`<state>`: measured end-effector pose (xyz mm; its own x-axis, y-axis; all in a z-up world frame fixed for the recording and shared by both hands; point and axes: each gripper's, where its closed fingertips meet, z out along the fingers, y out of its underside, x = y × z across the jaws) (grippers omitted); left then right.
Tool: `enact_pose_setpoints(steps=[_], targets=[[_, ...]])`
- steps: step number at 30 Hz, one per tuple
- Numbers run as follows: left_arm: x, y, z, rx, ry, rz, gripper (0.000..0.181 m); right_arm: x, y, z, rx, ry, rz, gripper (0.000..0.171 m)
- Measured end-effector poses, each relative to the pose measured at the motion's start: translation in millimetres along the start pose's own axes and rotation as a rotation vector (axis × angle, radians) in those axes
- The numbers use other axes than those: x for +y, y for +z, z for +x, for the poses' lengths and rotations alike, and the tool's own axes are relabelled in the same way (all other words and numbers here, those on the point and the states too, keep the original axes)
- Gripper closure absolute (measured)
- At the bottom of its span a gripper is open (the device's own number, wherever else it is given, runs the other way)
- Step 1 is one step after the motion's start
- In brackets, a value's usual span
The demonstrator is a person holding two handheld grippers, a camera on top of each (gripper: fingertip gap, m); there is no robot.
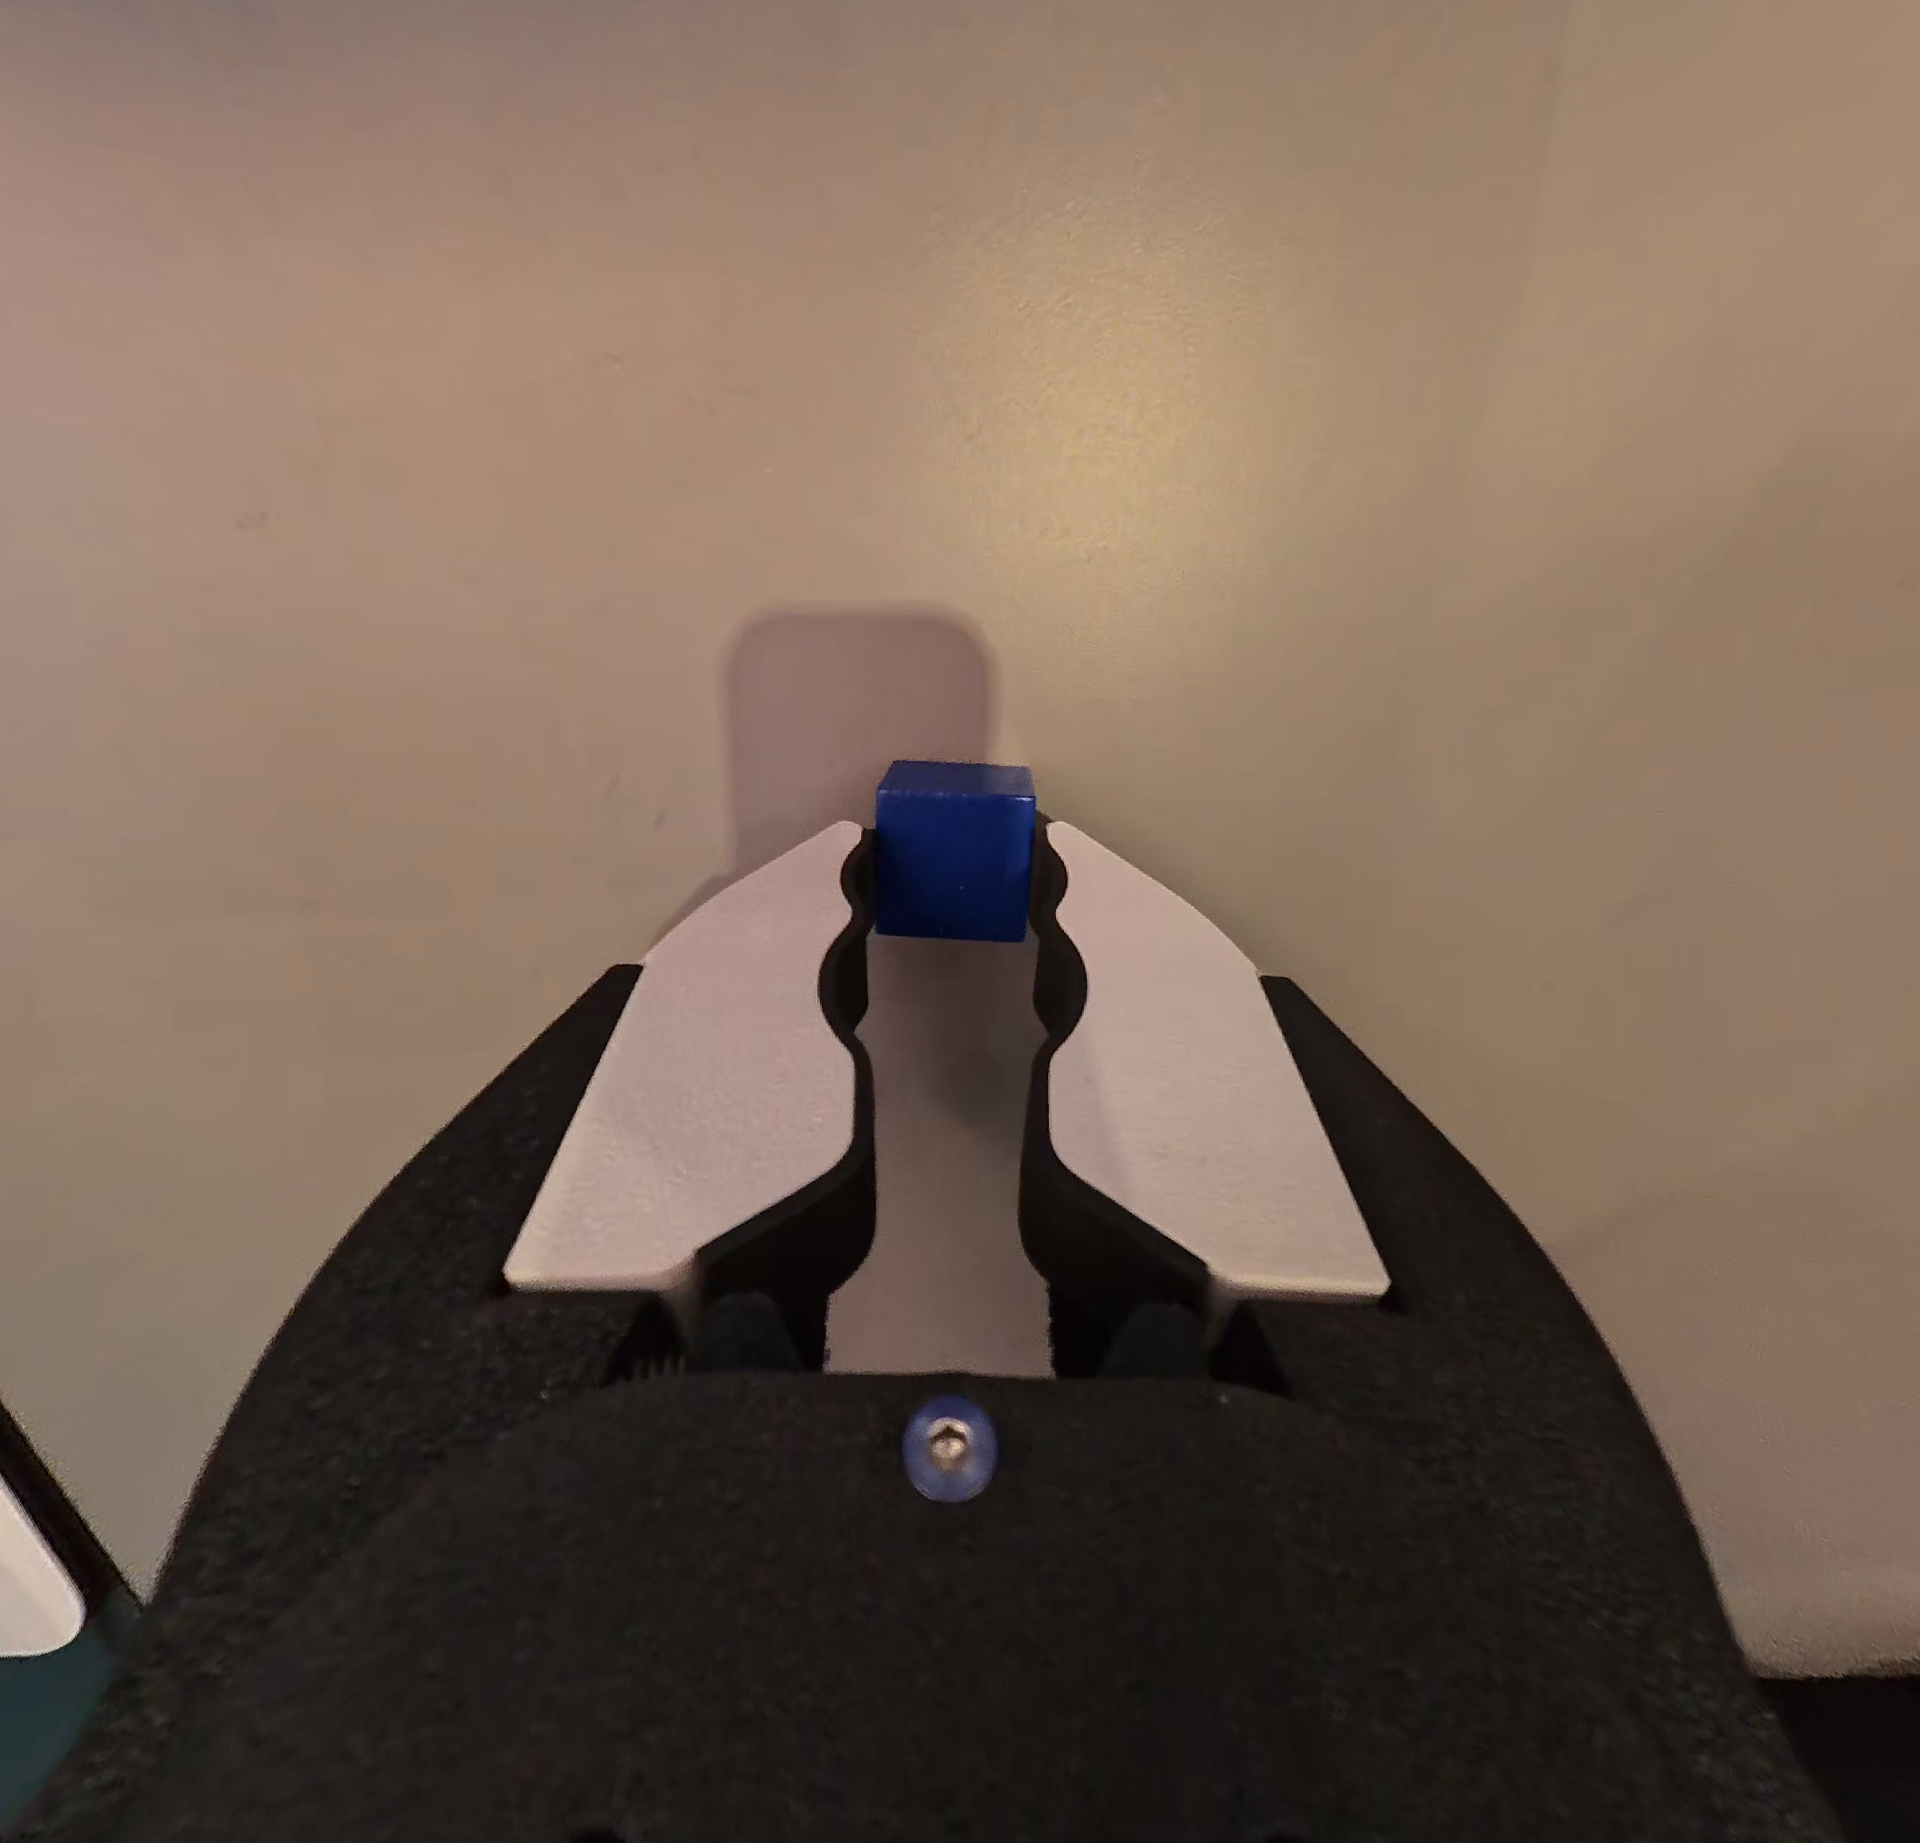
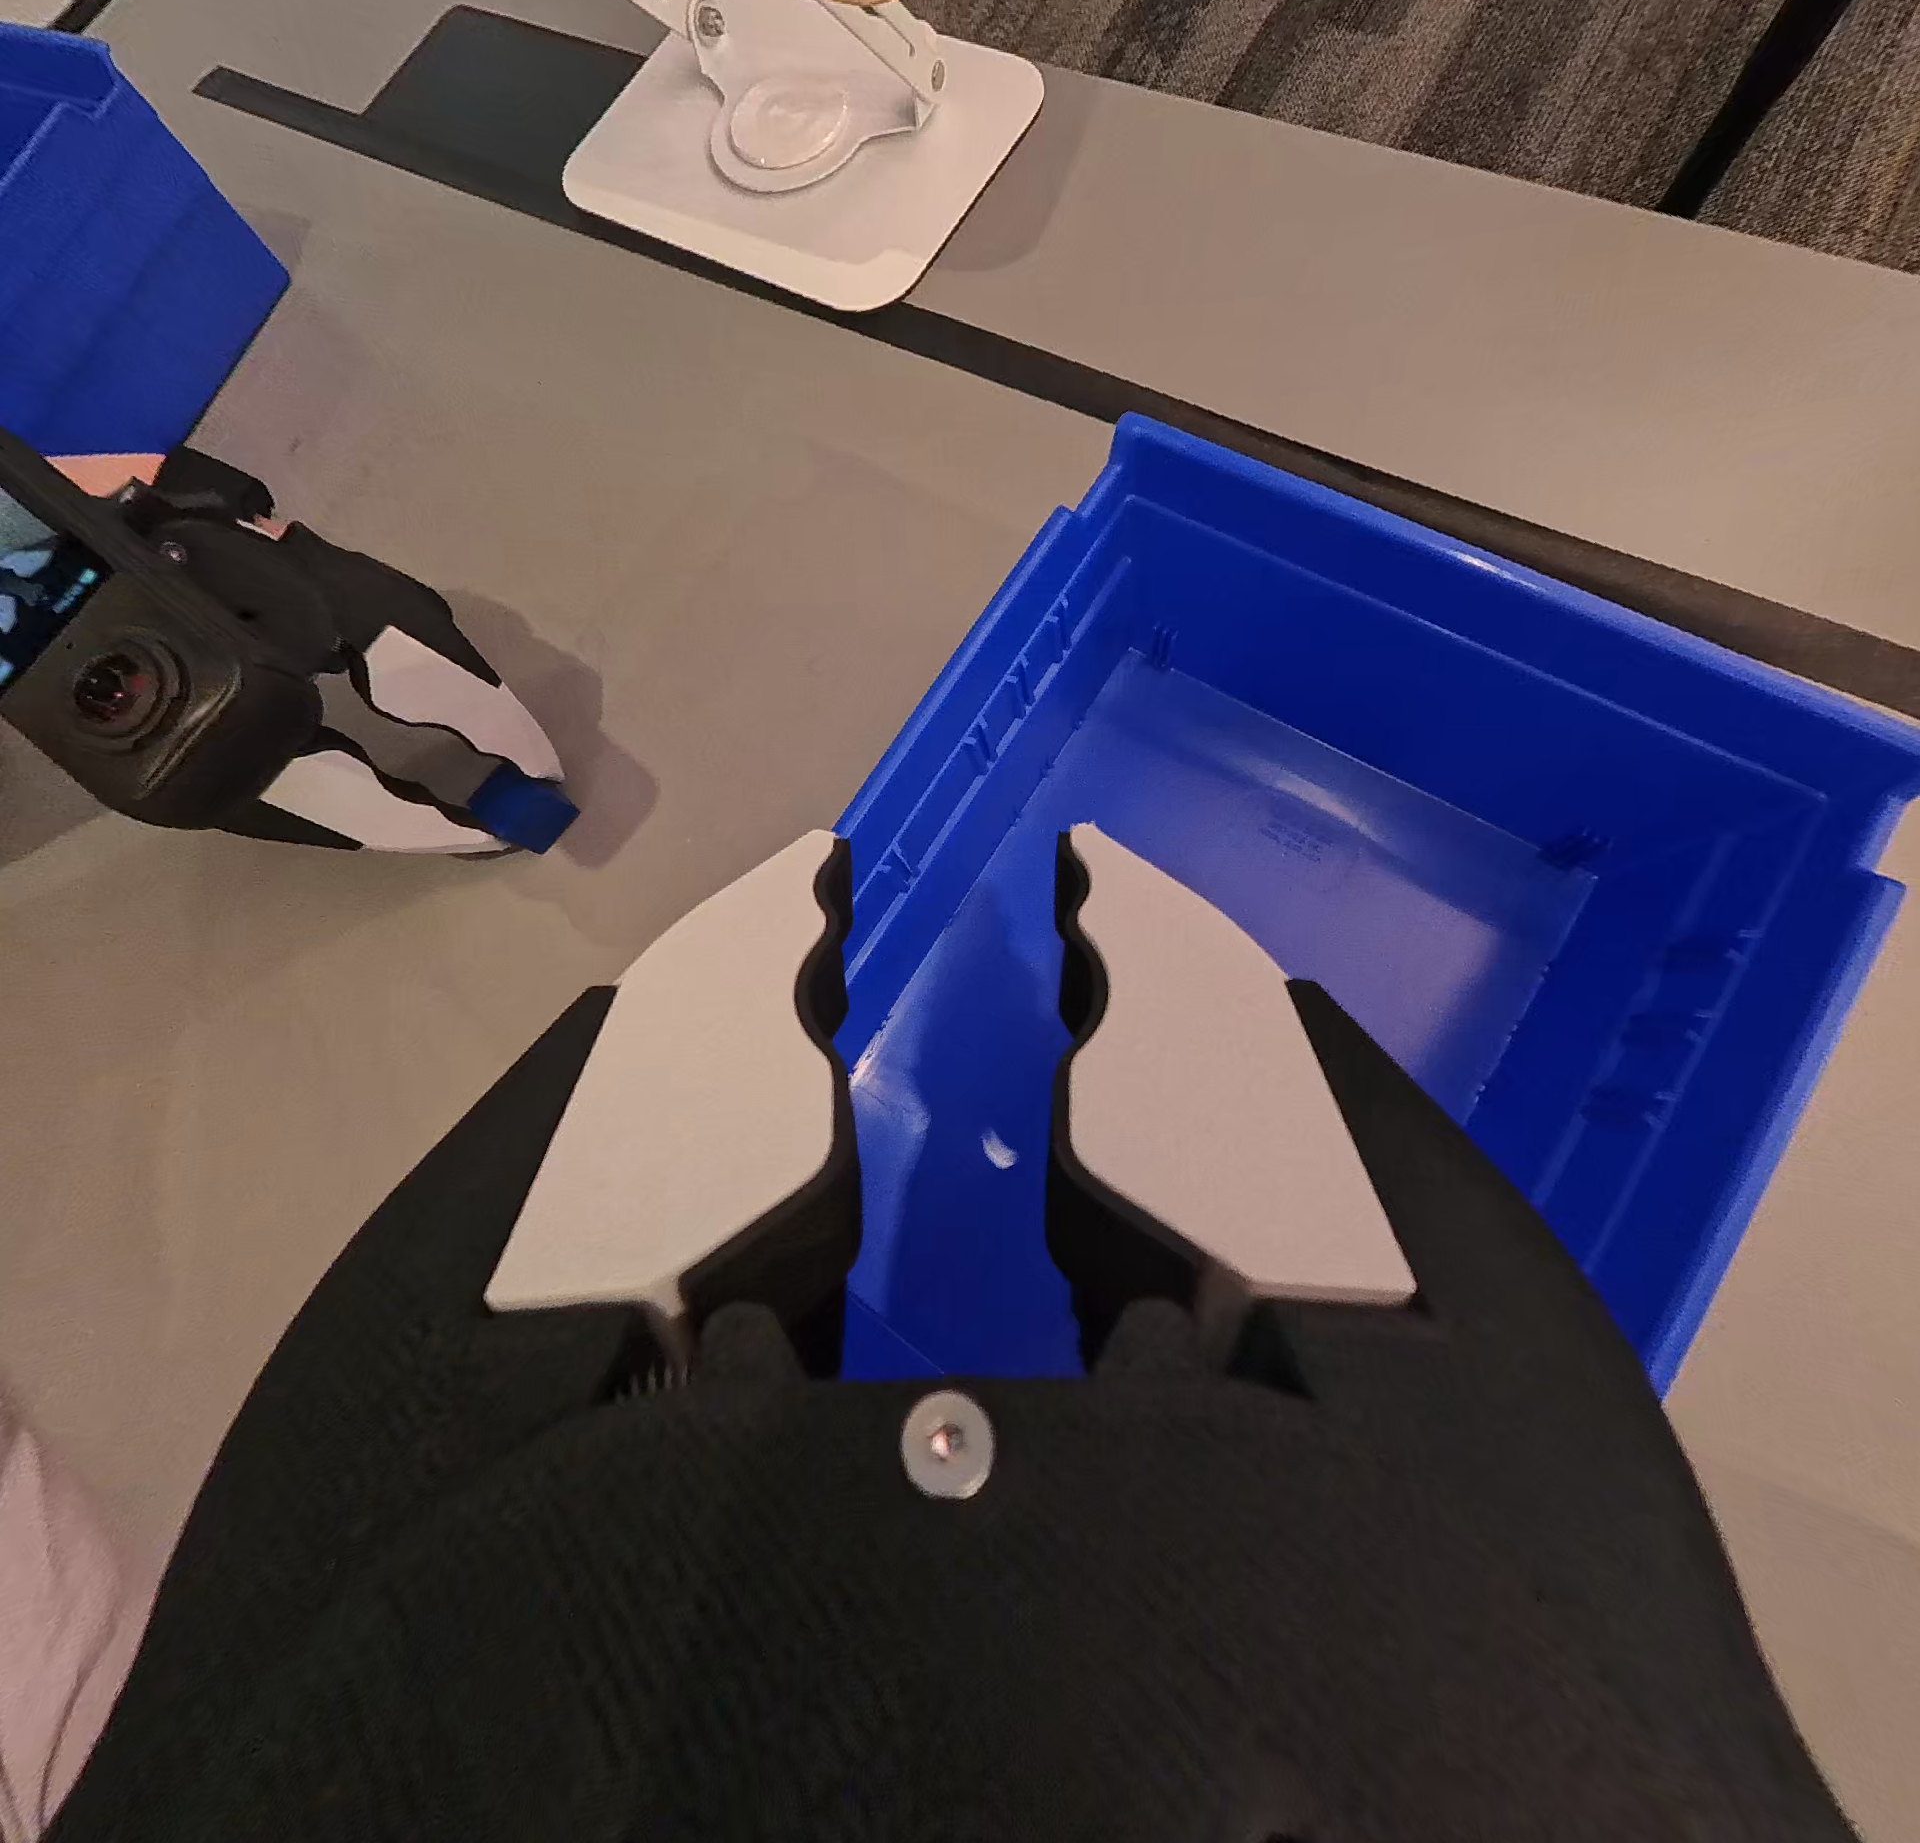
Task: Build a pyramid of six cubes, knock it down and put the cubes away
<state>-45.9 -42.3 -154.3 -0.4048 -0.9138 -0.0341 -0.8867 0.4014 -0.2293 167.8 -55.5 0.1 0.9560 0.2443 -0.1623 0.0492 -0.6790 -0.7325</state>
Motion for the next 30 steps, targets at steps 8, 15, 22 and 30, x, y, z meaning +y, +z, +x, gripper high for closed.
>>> enact_pose_setpoints(steps=[8,15,22,30], targets=[[-8.3,-14.2,-4.5,-0.029,-0.051,0.077,0.135,4.6,4.5,1.8,-0.001,0.002,-0.025,0.132],[55.6,-183.8,-15.3,-0.329,-0.153,0.236,0.131,4.0,7.1,0.4,-0.021,0.0,-0.023,0.132],[285.6,-237.4,17.4,-0.418,-0.493,-0.027,0.136,-1.9,14.9,-15.3,-0.039,-0.044,-0.04,0.132],[385.6,-150.4,60.5,-0.23,-0.521,-0.175,0.133,-2.0,25.6,-27.2,-0.053,-0.079,-0.07,0.132]])
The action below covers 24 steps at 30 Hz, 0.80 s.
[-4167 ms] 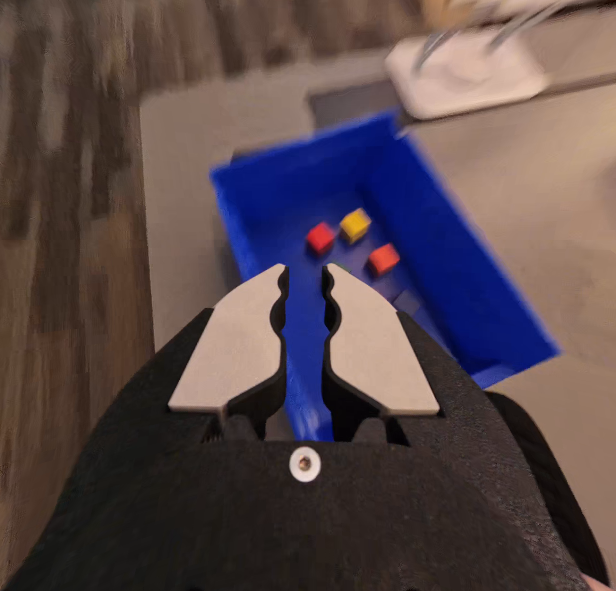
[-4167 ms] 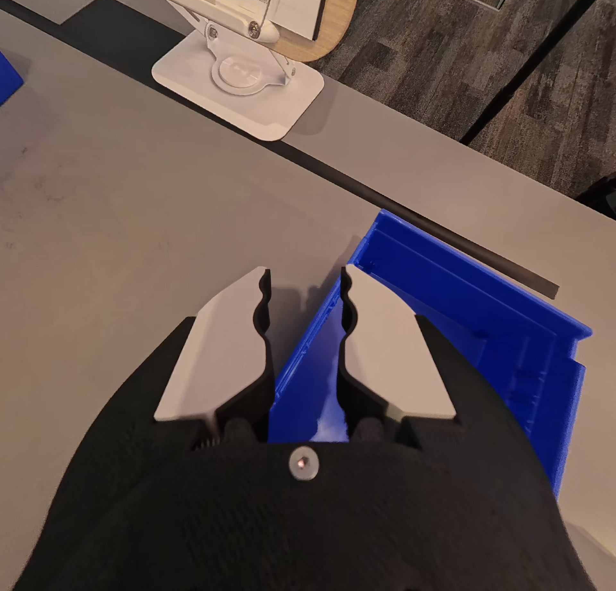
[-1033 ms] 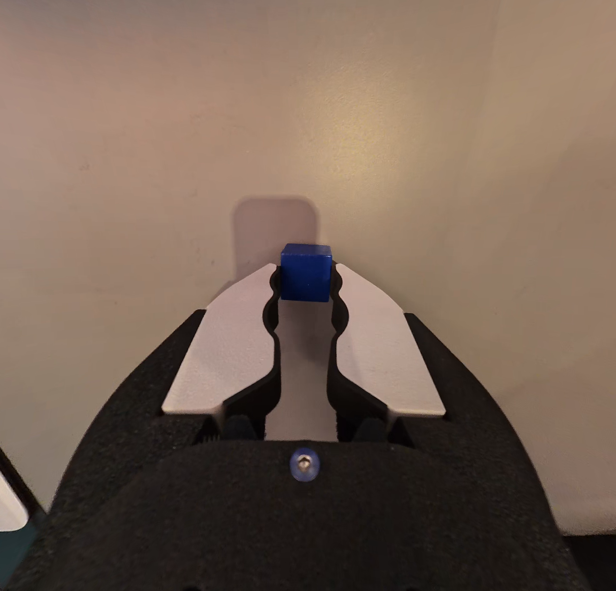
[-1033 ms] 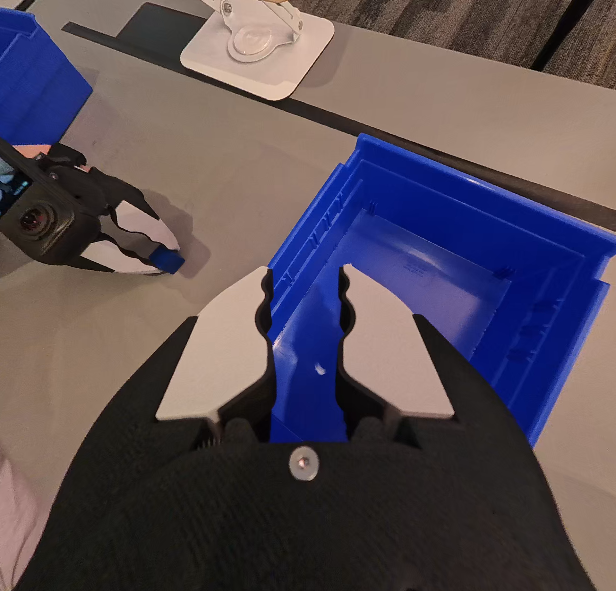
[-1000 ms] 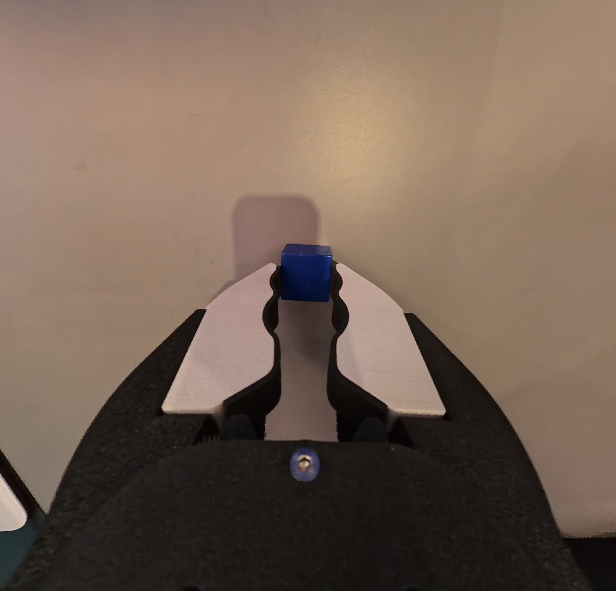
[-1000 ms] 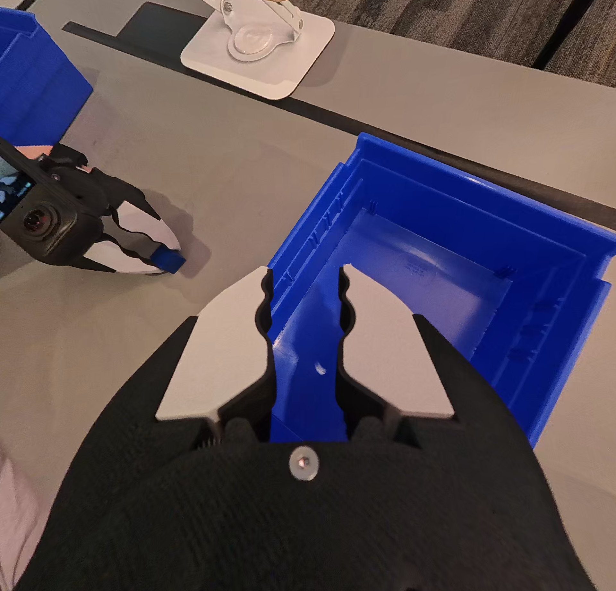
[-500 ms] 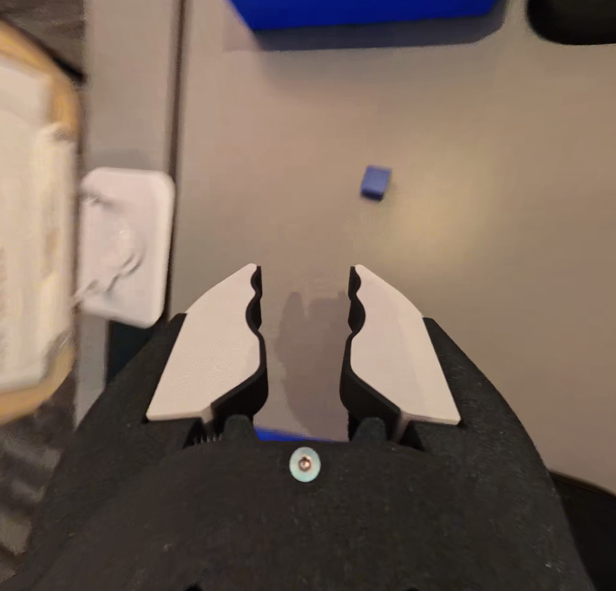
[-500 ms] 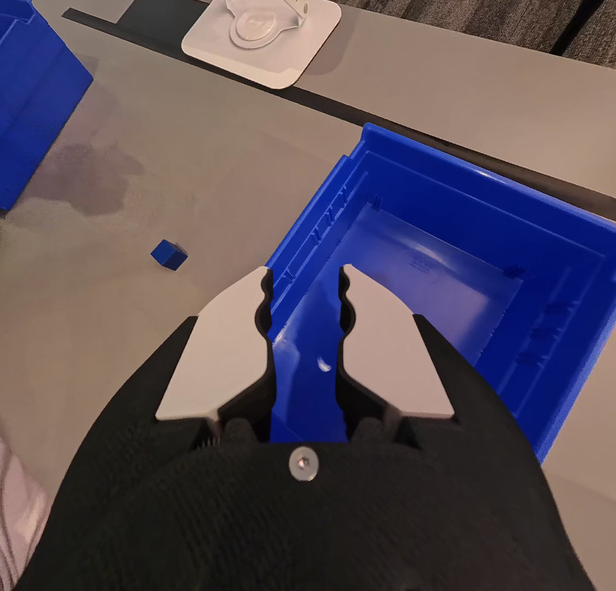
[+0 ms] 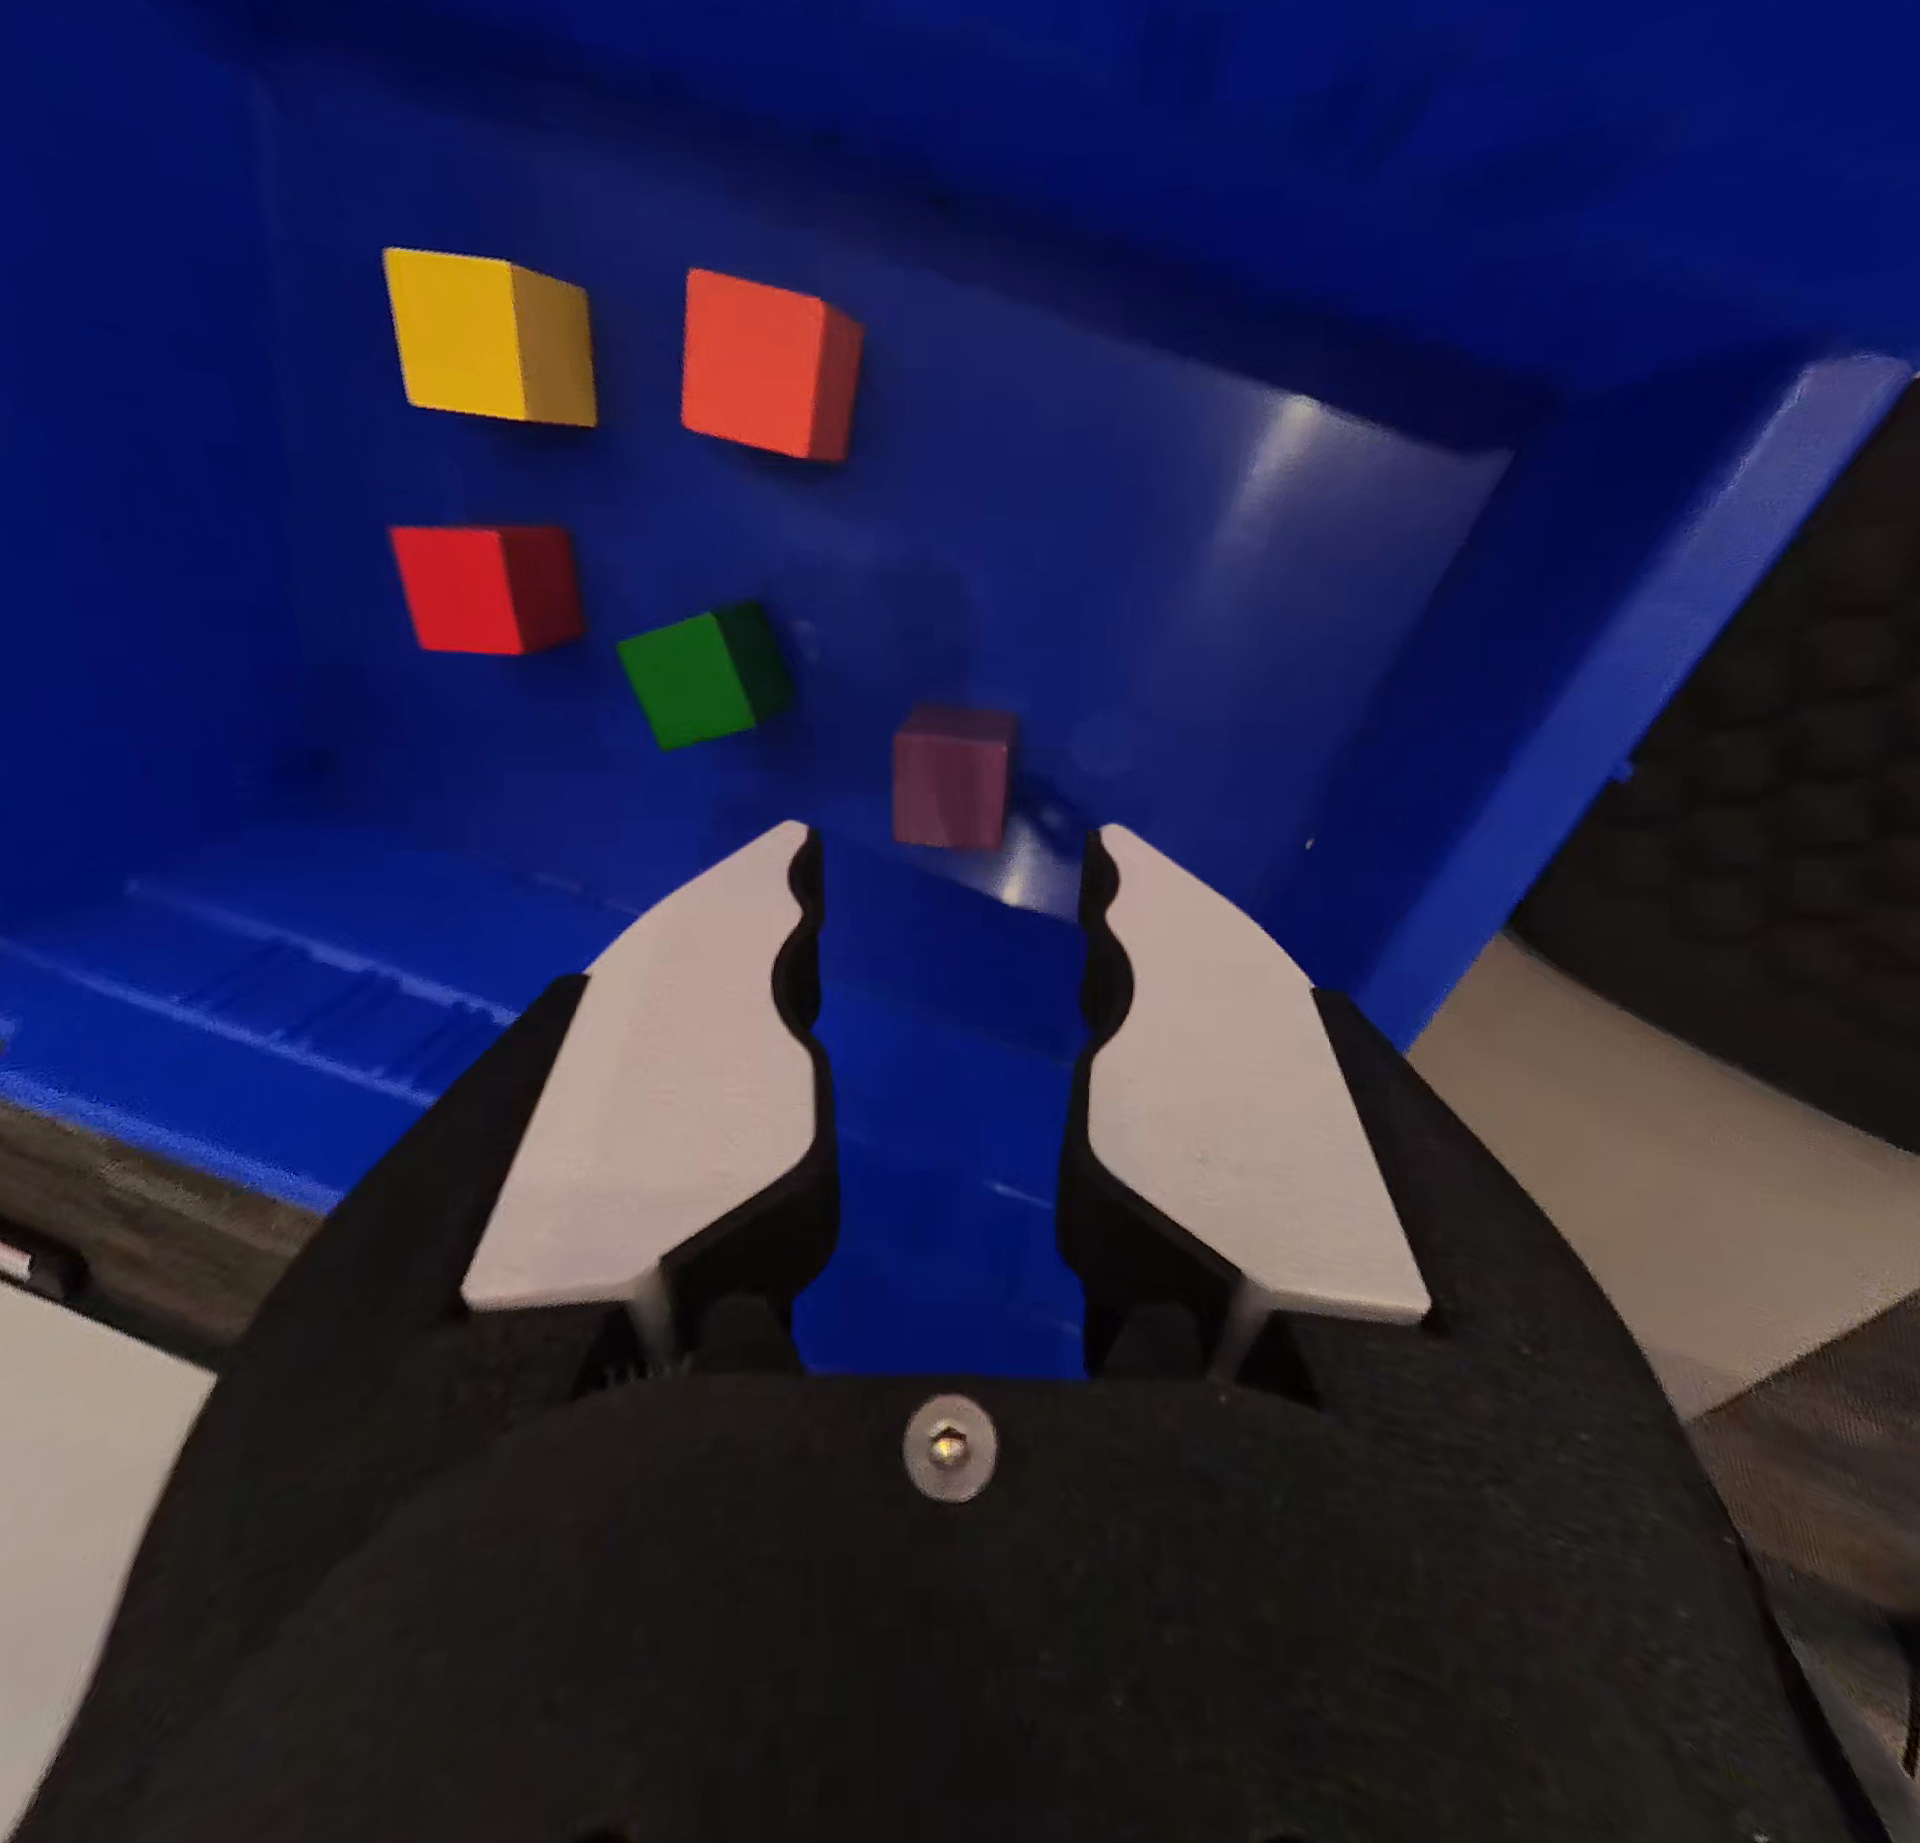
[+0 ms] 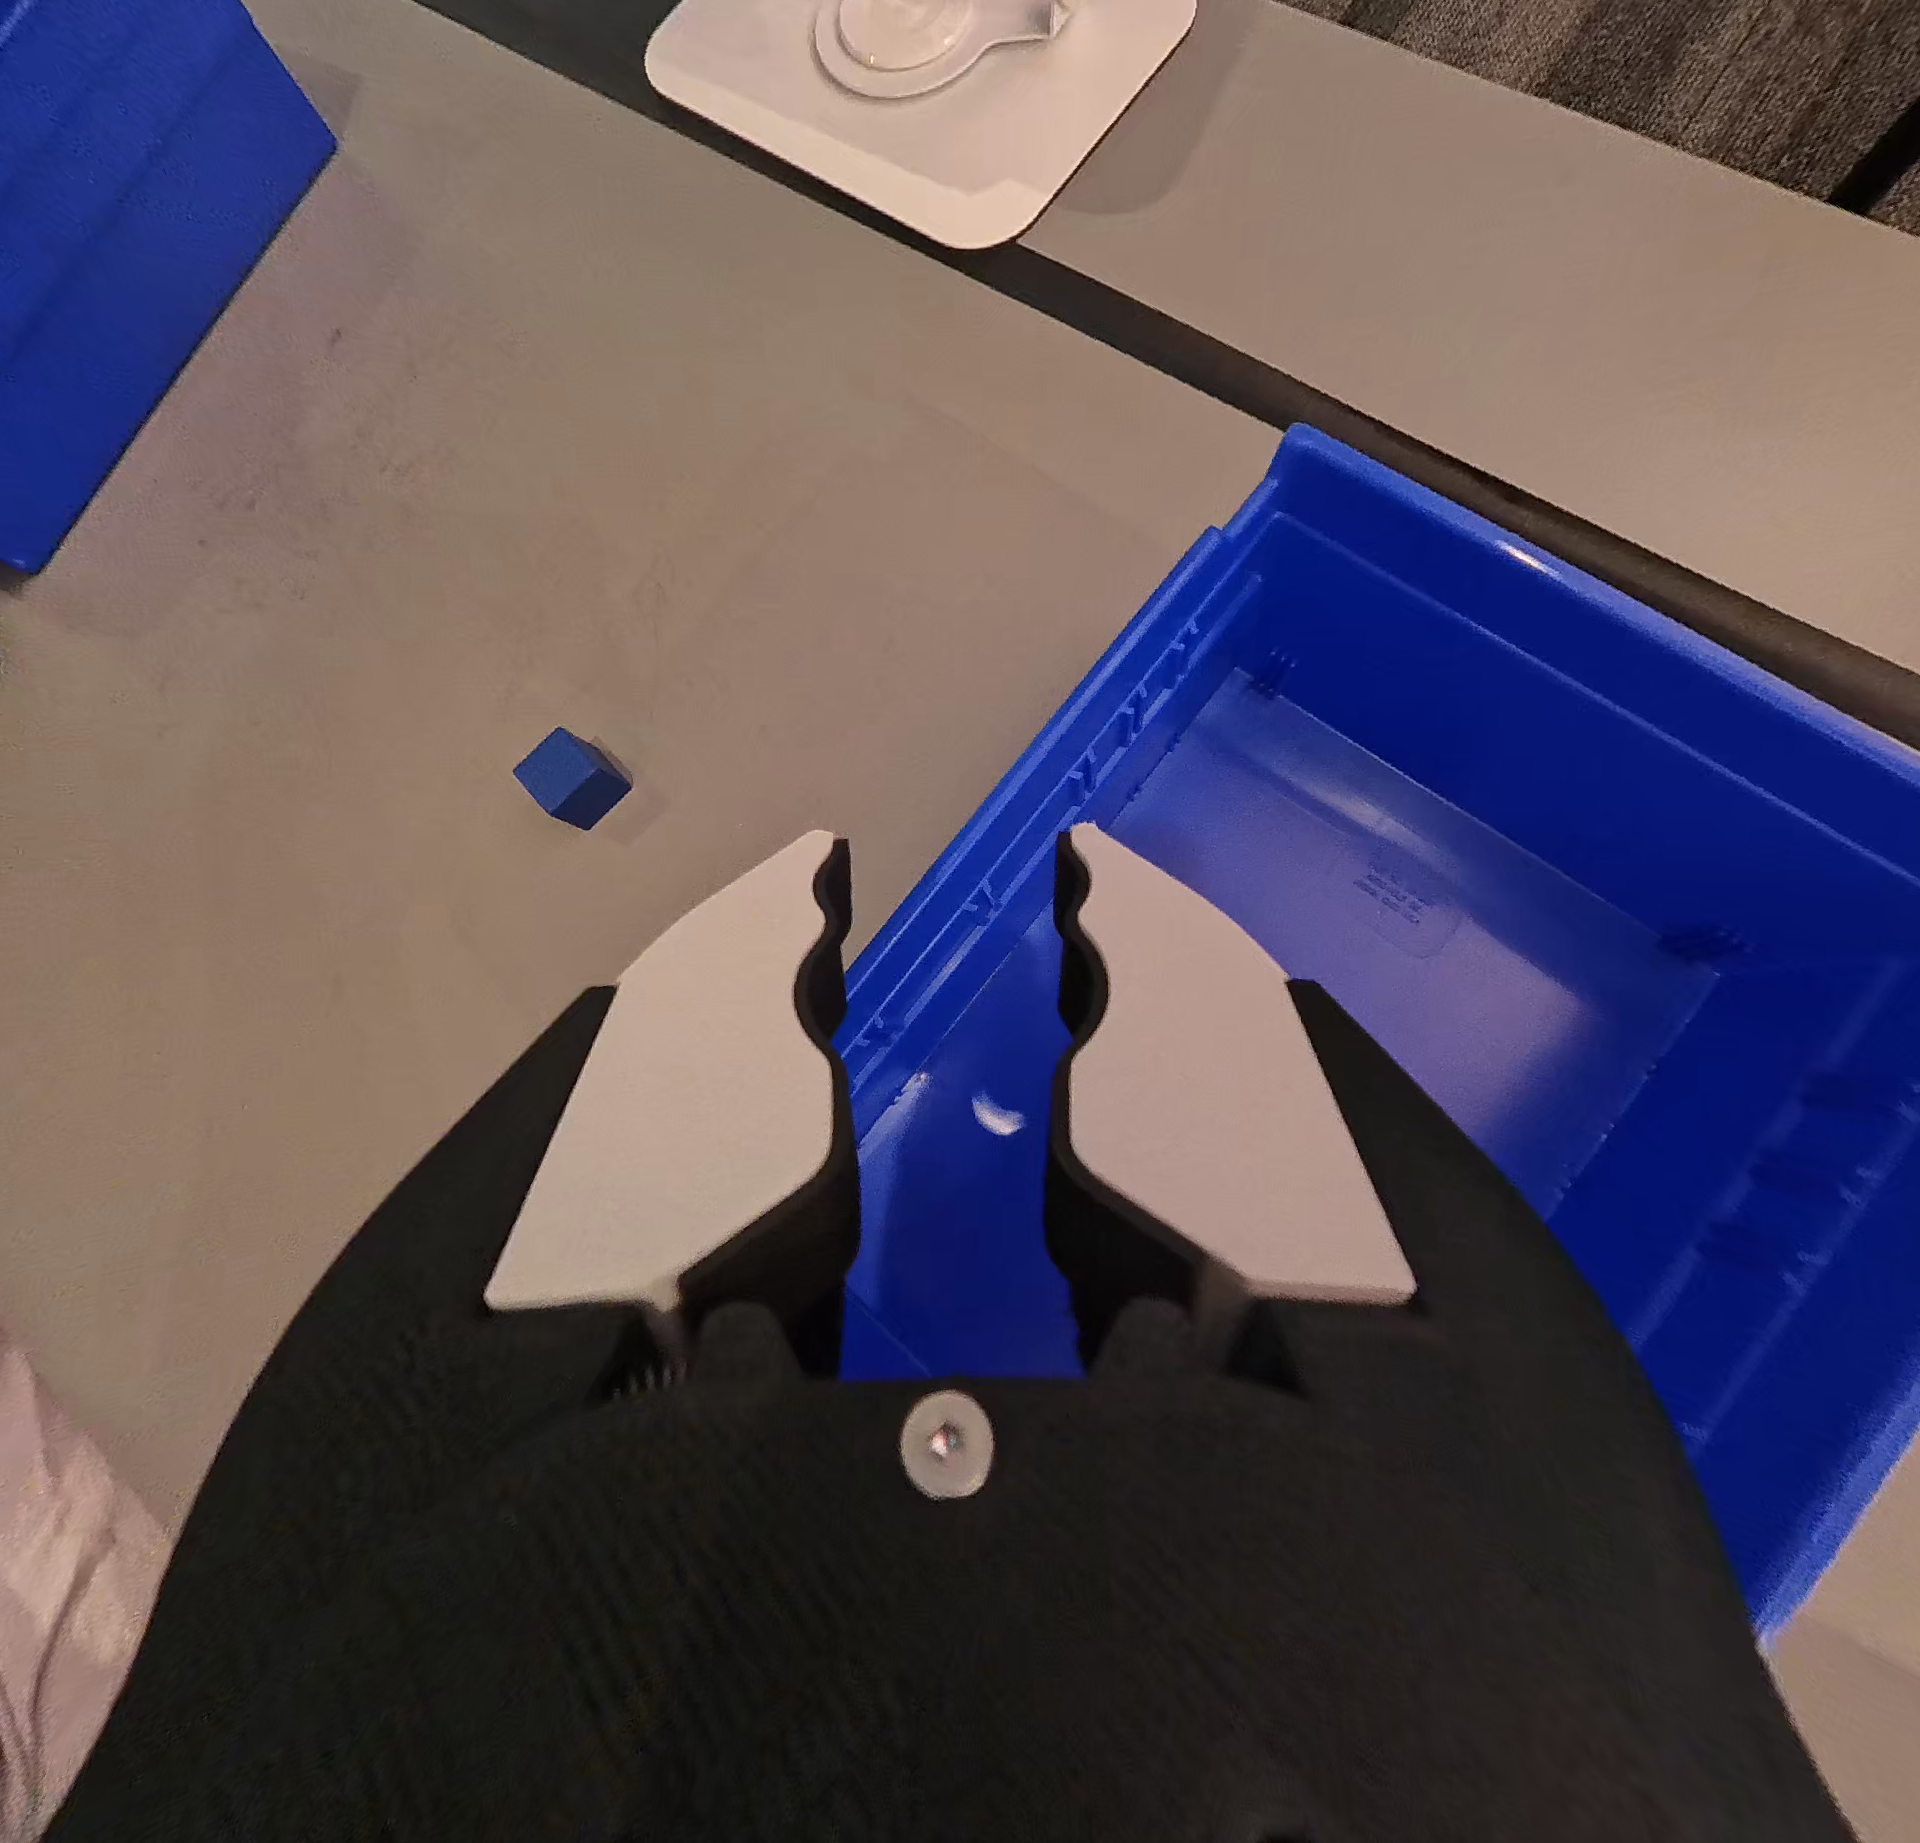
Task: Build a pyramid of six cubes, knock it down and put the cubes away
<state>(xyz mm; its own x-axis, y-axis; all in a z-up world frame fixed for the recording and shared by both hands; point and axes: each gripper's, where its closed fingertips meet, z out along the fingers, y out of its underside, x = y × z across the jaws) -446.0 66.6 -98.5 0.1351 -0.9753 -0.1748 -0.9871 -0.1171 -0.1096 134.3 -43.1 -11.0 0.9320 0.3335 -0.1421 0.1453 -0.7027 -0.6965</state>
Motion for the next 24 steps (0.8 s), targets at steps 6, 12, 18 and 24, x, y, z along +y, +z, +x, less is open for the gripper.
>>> enact_pose_setpoints(steps=[6,12,18,24], targets=[[2.7,25.5,-1.4,0.017,0.023,-0.028,0.135,0.8,-0.4,1.4,0.0,0.007,0.002,0.132],[11.1,41.5,-0.7,0.033,0.033,-0.106,0.141,2.5,-1.1,4.2,-0.001,0.016,0.001,0.132],[13.1,45.5,-2.2,0.04,0.01,-0.11,0.153,3.3,-0.2,2.6,-0.012,0.013,-0.003,0.132],[-17.8,-36.1,-26.3,-0.068,0.008,0.035,0.153,0.5,-3.5,3.0,-0.02,0.02,0.018,0.133]])
